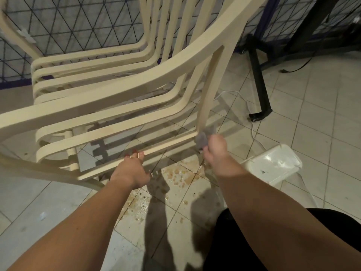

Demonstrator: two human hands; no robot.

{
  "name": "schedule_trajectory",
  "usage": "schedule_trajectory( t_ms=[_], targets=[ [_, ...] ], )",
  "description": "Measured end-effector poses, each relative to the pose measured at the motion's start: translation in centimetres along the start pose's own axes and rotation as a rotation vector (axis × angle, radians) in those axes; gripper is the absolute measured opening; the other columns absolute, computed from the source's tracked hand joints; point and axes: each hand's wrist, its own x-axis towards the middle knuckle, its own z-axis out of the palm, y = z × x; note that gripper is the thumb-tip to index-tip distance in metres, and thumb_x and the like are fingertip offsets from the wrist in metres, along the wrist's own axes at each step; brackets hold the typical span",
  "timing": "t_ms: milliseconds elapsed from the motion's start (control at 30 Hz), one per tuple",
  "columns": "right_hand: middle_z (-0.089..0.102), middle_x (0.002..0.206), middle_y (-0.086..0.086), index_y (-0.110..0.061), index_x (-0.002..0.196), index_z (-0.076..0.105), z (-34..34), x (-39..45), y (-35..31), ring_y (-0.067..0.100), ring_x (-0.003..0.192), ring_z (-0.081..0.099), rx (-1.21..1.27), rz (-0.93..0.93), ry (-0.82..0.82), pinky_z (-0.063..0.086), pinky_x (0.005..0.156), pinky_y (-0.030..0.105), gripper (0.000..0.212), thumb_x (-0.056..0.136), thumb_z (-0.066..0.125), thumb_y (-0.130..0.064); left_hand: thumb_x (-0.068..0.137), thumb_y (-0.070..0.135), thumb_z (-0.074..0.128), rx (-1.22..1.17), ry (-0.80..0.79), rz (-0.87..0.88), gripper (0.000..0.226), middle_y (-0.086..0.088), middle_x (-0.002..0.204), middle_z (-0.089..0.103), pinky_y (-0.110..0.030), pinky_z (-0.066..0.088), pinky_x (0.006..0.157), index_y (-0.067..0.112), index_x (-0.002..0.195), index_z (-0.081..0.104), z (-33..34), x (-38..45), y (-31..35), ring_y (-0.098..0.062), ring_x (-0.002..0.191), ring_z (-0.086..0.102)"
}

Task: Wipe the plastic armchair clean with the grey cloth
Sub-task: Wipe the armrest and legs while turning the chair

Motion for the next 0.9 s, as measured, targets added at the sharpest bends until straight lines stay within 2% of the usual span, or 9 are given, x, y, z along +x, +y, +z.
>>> schedule_trajectory(
  t_ms=[67,133,233,333,467,567,667,800,900],
  targets=[
    [0.061,0.096,0.009,-0.004,0.111,0.056,1.8,0.0,-1.2,0.017,0.079,0.059,0.098,-0.082,-0.013,0.049,0.062,0.022,0.02,0.099,0.04,0.002,0.093,0.037,0.058,0.013,-0.001,-0.015,0.082,-0.01,0.164,0.027,-0.04,0.038,0.114,0.018,0.161,0.016,-0.3,0.1,0.1,-0.033,0.145,0.034],
    [0.065,0.099,0.009,-0.009,0.108,0.063,1.6,0.3,-1.0,0.02,0.086,0.062,0.058,-0.207,0.031,0.053,0.074,0.028,0.028,0.093,0.043,0.004,0.089,0.026,0.057,0.048,0.075,-0.024,0.063,-0.011,0.128,0.059,-0.04,0.053,0.096,0.018,0.149,0.042,-0.7,0.0,0.4,-0.032,0.116,0.059],
    [0.063,0.095,-0.001,-0.015,0.105,0.062,-2.1,1.1,0.5,0.019,0.093,0.061,-0.034,-0.302,0.156,0.049,0.081,0.027,0.026,0.092,0.044,0.0,0.091,0.014,0.05,0.096,0.256,-0.038,0.024,-0.002,0.076,0.057,-0.038,0.056,0.076,0.013,0.106,0.069,-1.2,0.1,1.7,-0.027,0.076,0.063],
    [0.061,0.115,0.014,-0.011,0.122,0.054,-6.1,2.5,3.2,0.028,0.105,0.063,0.094,-0.151,0.261,0.051,0.089,0.033,0.029,0.095,0.047,-0.003,0.095,0.011,0.051,0.072,0.349,0.028,0.024,-0.01,0.098,0.065,-0.042,0.055,0.081,0.01,0.114,0.066,-1.0,1.4,3.4,-0.032,0.089,0.065],
    [0.065,0.108,0.018,-0.019,0.123,0.055,-8.4,3.0,8.3,0.024,0.08,0.06,-0.097,-0.061,0.229,0.052,0.069,0.033,0.05,0.078,0.06,0.0,0.093,0.001,0.05,0.046,0.277,0.067,0.043,-0.012,0.122,0.063,-0.044,0.048,0.088,0.014,0.134,0.05,-0.3,3.5,4.3,-0.035,0.109,0.061],
    [0.062,0.114,0.011,-0.026,0.137,0.049,-8.9,1.9,10.9,0.026,0.099,0.062,-0.242,0.063,0.176,0.054,0.093,0.045,0.064,0.081,0.074,-0.005,0.088,-0.007,0.049,0.119,0.313,0.079,0.048,-0.009,0.113,0.065,-0.042,0.05,0.079,0.015,0.131,0.053,0.1,4.2,3.4,-0.033,0.101,0.064],
    [0.065,0.11,0.007,-0.021,0.128,0.061,-9.2,1.7,12.6,0.022,0.098,0.061,-0.403,0.134,0.174,0.051,0.094,0.039,0.04,0.089,0.071,-0.017,0.09,-0.006,0.048,0.107,0.302,0.105,0.046,-0.009,0.109,0.065,-0.04,0.049,0.074,0.018,0.128,0.054,0.2,4.3,2.6,-0.034,0.097,0.064],
    [0.064,0.095,0.003,-0.019,0.103,0.063,-8.2,1.2,13.4,0.02,0.093,0.059,-0.311,0.155,0.142,0.047,0.085,0.032,0.007,0.097,0.062,-0.018,0.091,-0.004,0.045,0.103,0.259,0.08,0.043,-0.008,0.11,0.066,-0.038,0.047,0.074,0.019,0.124,0.058,0.7,3.1,0.9,-0.033,0.097,0.064],
    [0.067,0.085,0.011,-0.013,0.094,0.07,-6.9,1.3,15.2,0.021,0.079,0.061,-0.231,0.162,0.031,0.045,0.071,0.034,0.017,0.095,0.059,-0.025,0.093,0.003,0.048,0.147,0.219,0.043,0.037,-0.008,0.11,0.069,-0.038,0.05,0.077,0.021,0.124,0.06,1.5,1.8,-1.5,-0.032,0.097,0.067]
  ],
)
